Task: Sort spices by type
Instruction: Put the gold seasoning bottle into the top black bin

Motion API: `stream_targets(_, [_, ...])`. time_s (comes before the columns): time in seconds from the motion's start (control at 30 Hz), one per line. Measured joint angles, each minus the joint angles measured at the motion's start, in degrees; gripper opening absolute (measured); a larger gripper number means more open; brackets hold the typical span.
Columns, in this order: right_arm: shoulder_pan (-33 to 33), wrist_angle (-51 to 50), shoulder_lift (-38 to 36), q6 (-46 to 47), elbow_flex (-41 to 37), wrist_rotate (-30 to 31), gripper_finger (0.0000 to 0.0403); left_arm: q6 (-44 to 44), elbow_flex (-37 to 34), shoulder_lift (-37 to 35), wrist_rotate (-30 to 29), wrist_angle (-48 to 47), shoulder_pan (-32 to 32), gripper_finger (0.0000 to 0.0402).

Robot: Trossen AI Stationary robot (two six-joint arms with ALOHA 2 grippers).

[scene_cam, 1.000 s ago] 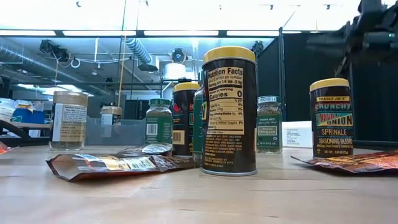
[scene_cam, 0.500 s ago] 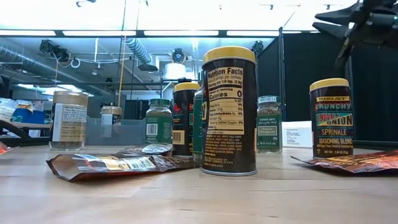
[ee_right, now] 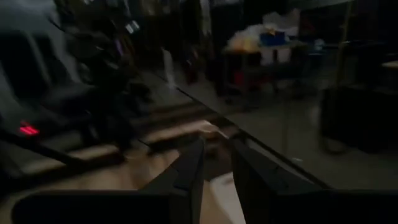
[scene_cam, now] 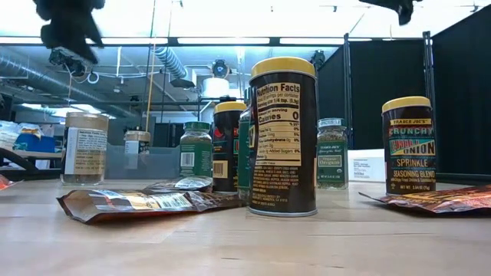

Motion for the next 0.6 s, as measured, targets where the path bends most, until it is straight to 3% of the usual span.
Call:
stream_targets(0.23, [-1.8, -5.9, 12.0, -3.1, 8.7, 0.3, 0.0091, 0.3, -0.1, 7.7, 9.6, -4.0, 0.0, 0.0282])
stream_targets(0.6, [-4.7, -6.4, 19.6, 0.2, 9.5, 0.3, 0.0091, 6.5, -0.1, 14.2, 8.8, -4.8, 0.9, 0.0282])
